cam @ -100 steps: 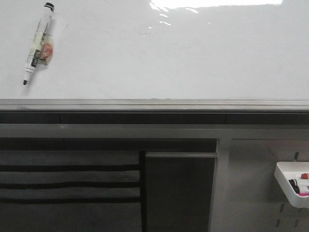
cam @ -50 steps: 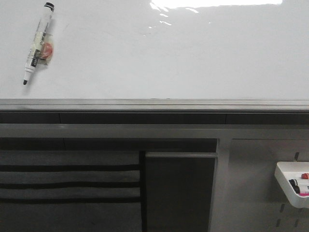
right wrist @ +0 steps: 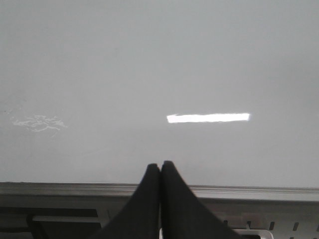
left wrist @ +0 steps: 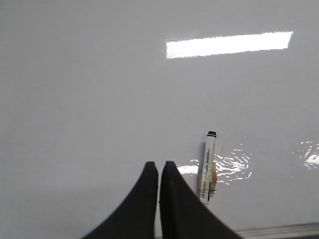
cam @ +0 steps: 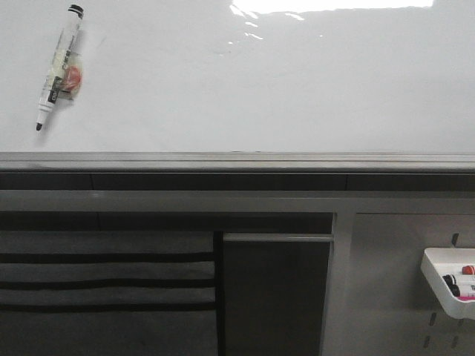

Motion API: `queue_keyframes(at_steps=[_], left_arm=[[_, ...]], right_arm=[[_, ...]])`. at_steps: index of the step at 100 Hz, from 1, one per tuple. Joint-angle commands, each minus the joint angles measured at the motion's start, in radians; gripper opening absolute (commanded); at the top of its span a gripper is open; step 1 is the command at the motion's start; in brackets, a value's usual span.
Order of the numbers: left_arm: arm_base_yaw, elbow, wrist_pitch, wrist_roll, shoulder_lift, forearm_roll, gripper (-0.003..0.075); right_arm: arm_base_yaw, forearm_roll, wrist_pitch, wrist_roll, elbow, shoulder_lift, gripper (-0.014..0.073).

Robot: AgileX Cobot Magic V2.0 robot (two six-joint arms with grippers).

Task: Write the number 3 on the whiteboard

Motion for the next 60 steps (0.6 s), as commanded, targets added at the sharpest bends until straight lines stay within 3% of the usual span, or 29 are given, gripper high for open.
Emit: queue_keyframes(at_steps=[1, 60], left_arm=[[0.003, -0.069, -0.053, -0.009, 0.062, -0.016, -0.0018], [0.003, -0.072, -0.08, -0.009, 0.078, -0.016, -0.0018]], right_arm=[[-0.006, -0.008, -0.048, -0.025, -0.079, 0.076, -0.0074], [-0.006, -0.008, -0.052, -0.025, -0.086, 0.121, -0.0074]])
